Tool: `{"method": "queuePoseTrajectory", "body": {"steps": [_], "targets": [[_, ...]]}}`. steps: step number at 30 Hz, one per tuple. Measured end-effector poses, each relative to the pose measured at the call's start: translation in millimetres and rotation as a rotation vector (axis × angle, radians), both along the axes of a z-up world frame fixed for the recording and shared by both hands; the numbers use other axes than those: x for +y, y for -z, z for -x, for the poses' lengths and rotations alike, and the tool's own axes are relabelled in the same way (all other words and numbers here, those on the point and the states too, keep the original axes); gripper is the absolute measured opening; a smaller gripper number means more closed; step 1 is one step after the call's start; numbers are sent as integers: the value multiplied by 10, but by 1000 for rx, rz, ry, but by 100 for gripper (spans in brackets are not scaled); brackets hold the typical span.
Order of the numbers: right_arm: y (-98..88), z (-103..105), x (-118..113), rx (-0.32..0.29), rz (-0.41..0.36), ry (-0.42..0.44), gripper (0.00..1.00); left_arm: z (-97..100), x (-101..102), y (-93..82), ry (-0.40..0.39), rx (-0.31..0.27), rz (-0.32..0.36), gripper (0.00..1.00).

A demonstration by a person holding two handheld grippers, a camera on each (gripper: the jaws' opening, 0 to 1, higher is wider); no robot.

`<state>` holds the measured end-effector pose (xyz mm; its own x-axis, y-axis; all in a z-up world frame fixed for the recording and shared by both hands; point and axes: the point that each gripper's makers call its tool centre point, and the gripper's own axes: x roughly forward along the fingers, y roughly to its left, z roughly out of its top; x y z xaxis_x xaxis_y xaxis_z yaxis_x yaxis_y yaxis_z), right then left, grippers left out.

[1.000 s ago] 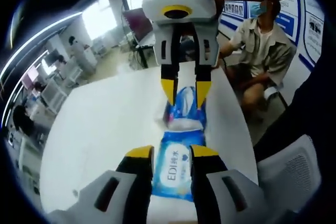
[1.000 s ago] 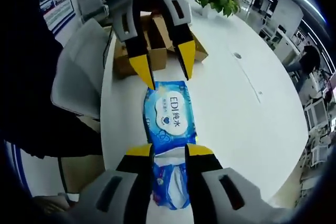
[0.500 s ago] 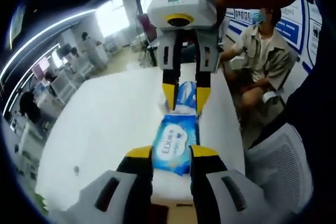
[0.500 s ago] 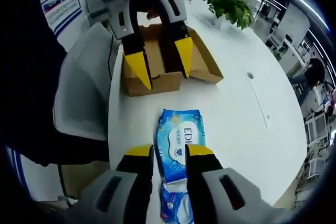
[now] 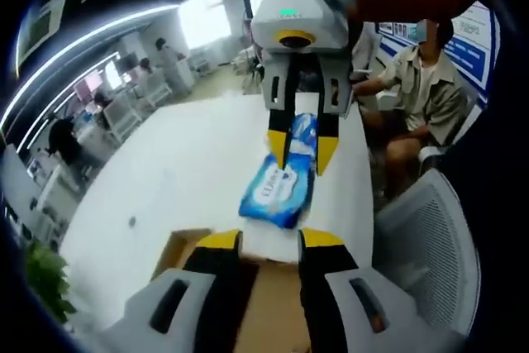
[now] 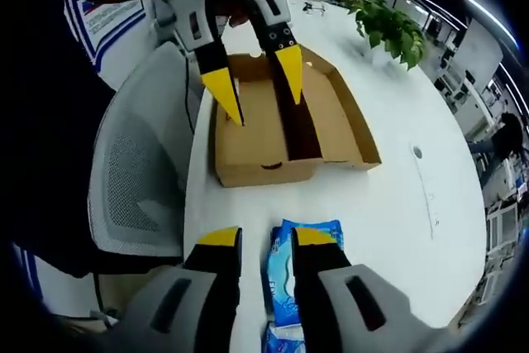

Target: Operate the shoe box by opening the lid, removing the specified soft item, and placing it in the target area until the item is outside and the box remains undamaged.

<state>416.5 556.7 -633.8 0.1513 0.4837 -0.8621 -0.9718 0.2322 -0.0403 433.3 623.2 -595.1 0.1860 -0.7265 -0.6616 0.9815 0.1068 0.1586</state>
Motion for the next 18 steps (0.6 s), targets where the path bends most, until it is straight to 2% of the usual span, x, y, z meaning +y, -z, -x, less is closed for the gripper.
{"method": "queuePoseTrajectory", "body": {"steps": [8,12,18], "targets": [[-27,24,339,-2,-12,-20,22,14,344,-13,-33,-7,-2,25],[-53,8,523,-9,-23,-17,21,10,512,-4,-38,-28,-12,25],[-45,19,816,-15,-24,-20,21,18,879,49,-65,-18,-12,24]]}}
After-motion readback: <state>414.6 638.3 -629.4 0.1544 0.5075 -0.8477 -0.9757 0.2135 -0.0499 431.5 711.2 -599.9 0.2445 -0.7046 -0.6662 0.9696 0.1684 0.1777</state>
